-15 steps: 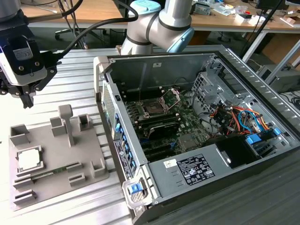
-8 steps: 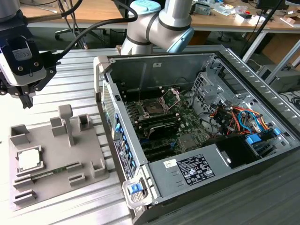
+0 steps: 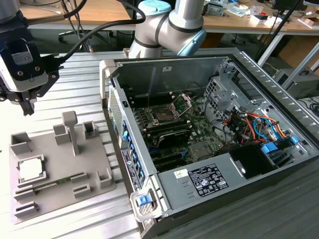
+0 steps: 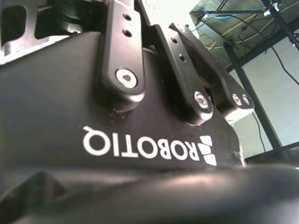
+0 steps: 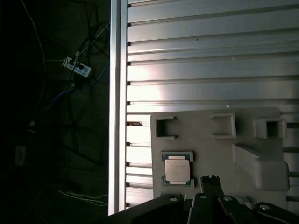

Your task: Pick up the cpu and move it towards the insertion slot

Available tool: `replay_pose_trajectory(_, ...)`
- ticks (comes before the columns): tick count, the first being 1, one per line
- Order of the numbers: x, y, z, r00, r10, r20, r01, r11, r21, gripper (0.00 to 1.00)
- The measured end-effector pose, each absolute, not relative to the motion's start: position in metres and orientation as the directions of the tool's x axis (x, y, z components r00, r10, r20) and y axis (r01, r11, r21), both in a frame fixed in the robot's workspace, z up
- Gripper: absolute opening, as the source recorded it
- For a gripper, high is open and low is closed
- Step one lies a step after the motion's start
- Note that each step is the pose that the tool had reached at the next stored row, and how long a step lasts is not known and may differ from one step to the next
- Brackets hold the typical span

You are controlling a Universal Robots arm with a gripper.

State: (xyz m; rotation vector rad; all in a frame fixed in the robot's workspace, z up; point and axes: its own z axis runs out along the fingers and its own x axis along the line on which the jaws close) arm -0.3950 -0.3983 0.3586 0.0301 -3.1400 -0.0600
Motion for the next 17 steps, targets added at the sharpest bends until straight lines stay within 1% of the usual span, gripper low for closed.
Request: replay_pose_trajectory(17, -0.3994, -0.3983, 0.3577, -1.000, -0.019, 0.000, -0.019, 0.999, 0.038, 0.11)
